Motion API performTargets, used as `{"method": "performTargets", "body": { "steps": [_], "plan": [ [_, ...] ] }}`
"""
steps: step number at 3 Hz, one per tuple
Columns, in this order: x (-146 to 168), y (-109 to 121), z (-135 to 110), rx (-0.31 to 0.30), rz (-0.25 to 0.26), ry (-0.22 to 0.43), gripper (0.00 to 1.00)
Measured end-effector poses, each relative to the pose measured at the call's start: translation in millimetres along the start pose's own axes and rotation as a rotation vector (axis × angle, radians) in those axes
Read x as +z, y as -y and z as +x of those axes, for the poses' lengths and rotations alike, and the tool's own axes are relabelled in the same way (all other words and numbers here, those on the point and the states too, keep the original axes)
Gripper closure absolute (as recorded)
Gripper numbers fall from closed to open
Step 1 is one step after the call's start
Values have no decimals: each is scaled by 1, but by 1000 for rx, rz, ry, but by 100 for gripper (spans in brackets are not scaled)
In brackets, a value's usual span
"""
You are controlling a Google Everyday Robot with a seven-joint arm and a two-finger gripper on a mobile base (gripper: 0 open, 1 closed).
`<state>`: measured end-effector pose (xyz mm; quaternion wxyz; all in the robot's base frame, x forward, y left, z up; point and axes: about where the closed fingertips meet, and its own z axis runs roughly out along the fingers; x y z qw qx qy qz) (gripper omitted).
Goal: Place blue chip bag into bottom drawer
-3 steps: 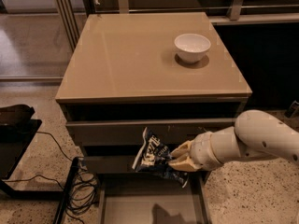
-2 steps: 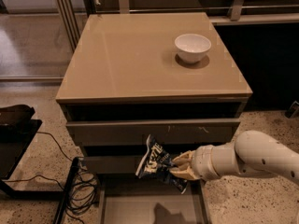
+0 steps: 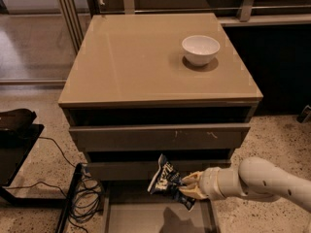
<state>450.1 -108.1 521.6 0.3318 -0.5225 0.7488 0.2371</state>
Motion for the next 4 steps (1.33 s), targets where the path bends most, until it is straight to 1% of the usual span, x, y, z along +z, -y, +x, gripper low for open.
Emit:
{"method": "performTargets", "body": {
  "steps": [1, 3, 4],
  "plan": [
    [25, 5, 31, 83, -60, -30, 100],
    [32, 3, 34, 93, -74, -36, 100],
    [58, 5, 46, 137, -110, -13, 100]
  ]
}}
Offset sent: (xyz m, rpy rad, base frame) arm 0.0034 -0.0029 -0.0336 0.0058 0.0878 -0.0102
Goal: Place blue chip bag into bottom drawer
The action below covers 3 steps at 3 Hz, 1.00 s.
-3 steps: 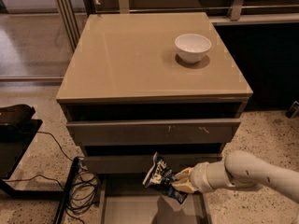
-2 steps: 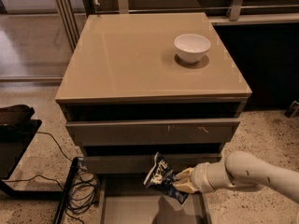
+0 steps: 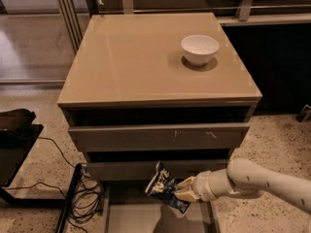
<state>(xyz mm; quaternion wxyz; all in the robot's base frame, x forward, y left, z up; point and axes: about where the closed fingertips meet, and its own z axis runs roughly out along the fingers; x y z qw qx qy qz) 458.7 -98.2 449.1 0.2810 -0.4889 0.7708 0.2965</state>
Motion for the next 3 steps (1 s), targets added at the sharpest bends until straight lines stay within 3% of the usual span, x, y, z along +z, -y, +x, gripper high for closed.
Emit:
{"method": "performTargets", "body": {
  "steps": [1, 2, 3],
  "plan": [
    [29, 10, 19, 41, -21, 51, 100],
    [55, 12, 42, 38, -18, 98, 100],
    [82, 11, 67, -4, -27, 143, 100]
  ]
}}
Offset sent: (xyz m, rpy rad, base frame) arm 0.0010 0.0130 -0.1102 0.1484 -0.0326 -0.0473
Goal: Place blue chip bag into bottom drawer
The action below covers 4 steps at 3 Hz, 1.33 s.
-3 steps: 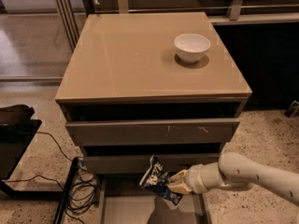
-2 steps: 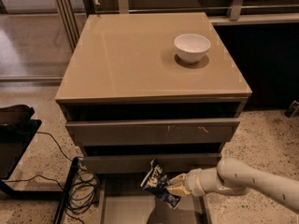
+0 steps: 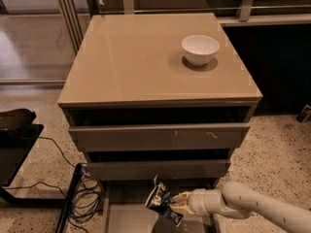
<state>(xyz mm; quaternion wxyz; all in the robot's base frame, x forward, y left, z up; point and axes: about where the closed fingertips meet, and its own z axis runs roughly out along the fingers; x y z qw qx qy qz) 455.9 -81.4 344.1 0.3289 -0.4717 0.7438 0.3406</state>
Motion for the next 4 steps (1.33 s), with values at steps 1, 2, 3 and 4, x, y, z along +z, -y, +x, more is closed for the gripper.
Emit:
{"method": "performTargets", "body": {
  "steps": [1, 2, 3, 4],
  "plan": [
    [29, -2, 40, -45, -23, 3, 100],
    [57, 0, 77, -65, -51, -24, 100],
    [85, 6, 103, -75, -69, -88, 100],
    [109, 14, 123, -62, -56, -159, 100]
  ]
}}
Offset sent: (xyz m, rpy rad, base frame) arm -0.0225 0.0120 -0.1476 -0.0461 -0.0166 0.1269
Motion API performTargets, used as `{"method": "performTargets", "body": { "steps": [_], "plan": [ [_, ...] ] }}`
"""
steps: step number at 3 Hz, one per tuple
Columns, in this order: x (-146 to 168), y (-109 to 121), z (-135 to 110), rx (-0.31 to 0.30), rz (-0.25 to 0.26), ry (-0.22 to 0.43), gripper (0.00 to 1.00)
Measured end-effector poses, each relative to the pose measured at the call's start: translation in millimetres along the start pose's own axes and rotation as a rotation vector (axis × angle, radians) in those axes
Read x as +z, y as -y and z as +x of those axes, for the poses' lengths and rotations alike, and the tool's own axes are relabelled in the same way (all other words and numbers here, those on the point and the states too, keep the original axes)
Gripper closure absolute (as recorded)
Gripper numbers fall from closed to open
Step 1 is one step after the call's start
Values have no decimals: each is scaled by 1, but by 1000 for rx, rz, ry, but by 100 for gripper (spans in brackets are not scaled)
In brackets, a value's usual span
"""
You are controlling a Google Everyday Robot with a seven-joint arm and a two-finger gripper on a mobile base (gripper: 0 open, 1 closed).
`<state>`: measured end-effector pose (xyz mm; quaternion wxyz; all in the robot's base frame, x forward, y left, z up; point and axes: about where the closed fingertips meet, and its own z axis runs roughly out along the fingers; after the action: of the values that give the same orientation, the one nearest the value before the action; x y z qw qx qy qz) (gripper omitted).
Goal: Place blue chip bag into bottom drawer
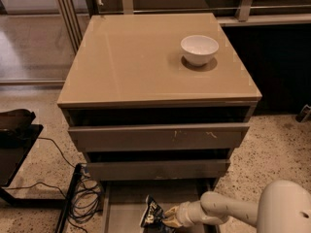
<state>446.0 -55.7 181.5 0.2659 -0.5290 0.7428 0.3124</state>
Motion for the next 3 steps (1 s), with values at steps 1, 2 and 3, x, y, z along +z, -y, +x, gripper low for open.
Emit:
{"method": "performTargets", "body": {
  "steps": [1, 2, 3],
  "plan": [
    [12, 11, 19, 47, 47, -57, 100],
    [14, 15, 22, 54, 66, -67, 86],
    [14, 15, 22, 54, 66, -67, 63]
  ]
}}
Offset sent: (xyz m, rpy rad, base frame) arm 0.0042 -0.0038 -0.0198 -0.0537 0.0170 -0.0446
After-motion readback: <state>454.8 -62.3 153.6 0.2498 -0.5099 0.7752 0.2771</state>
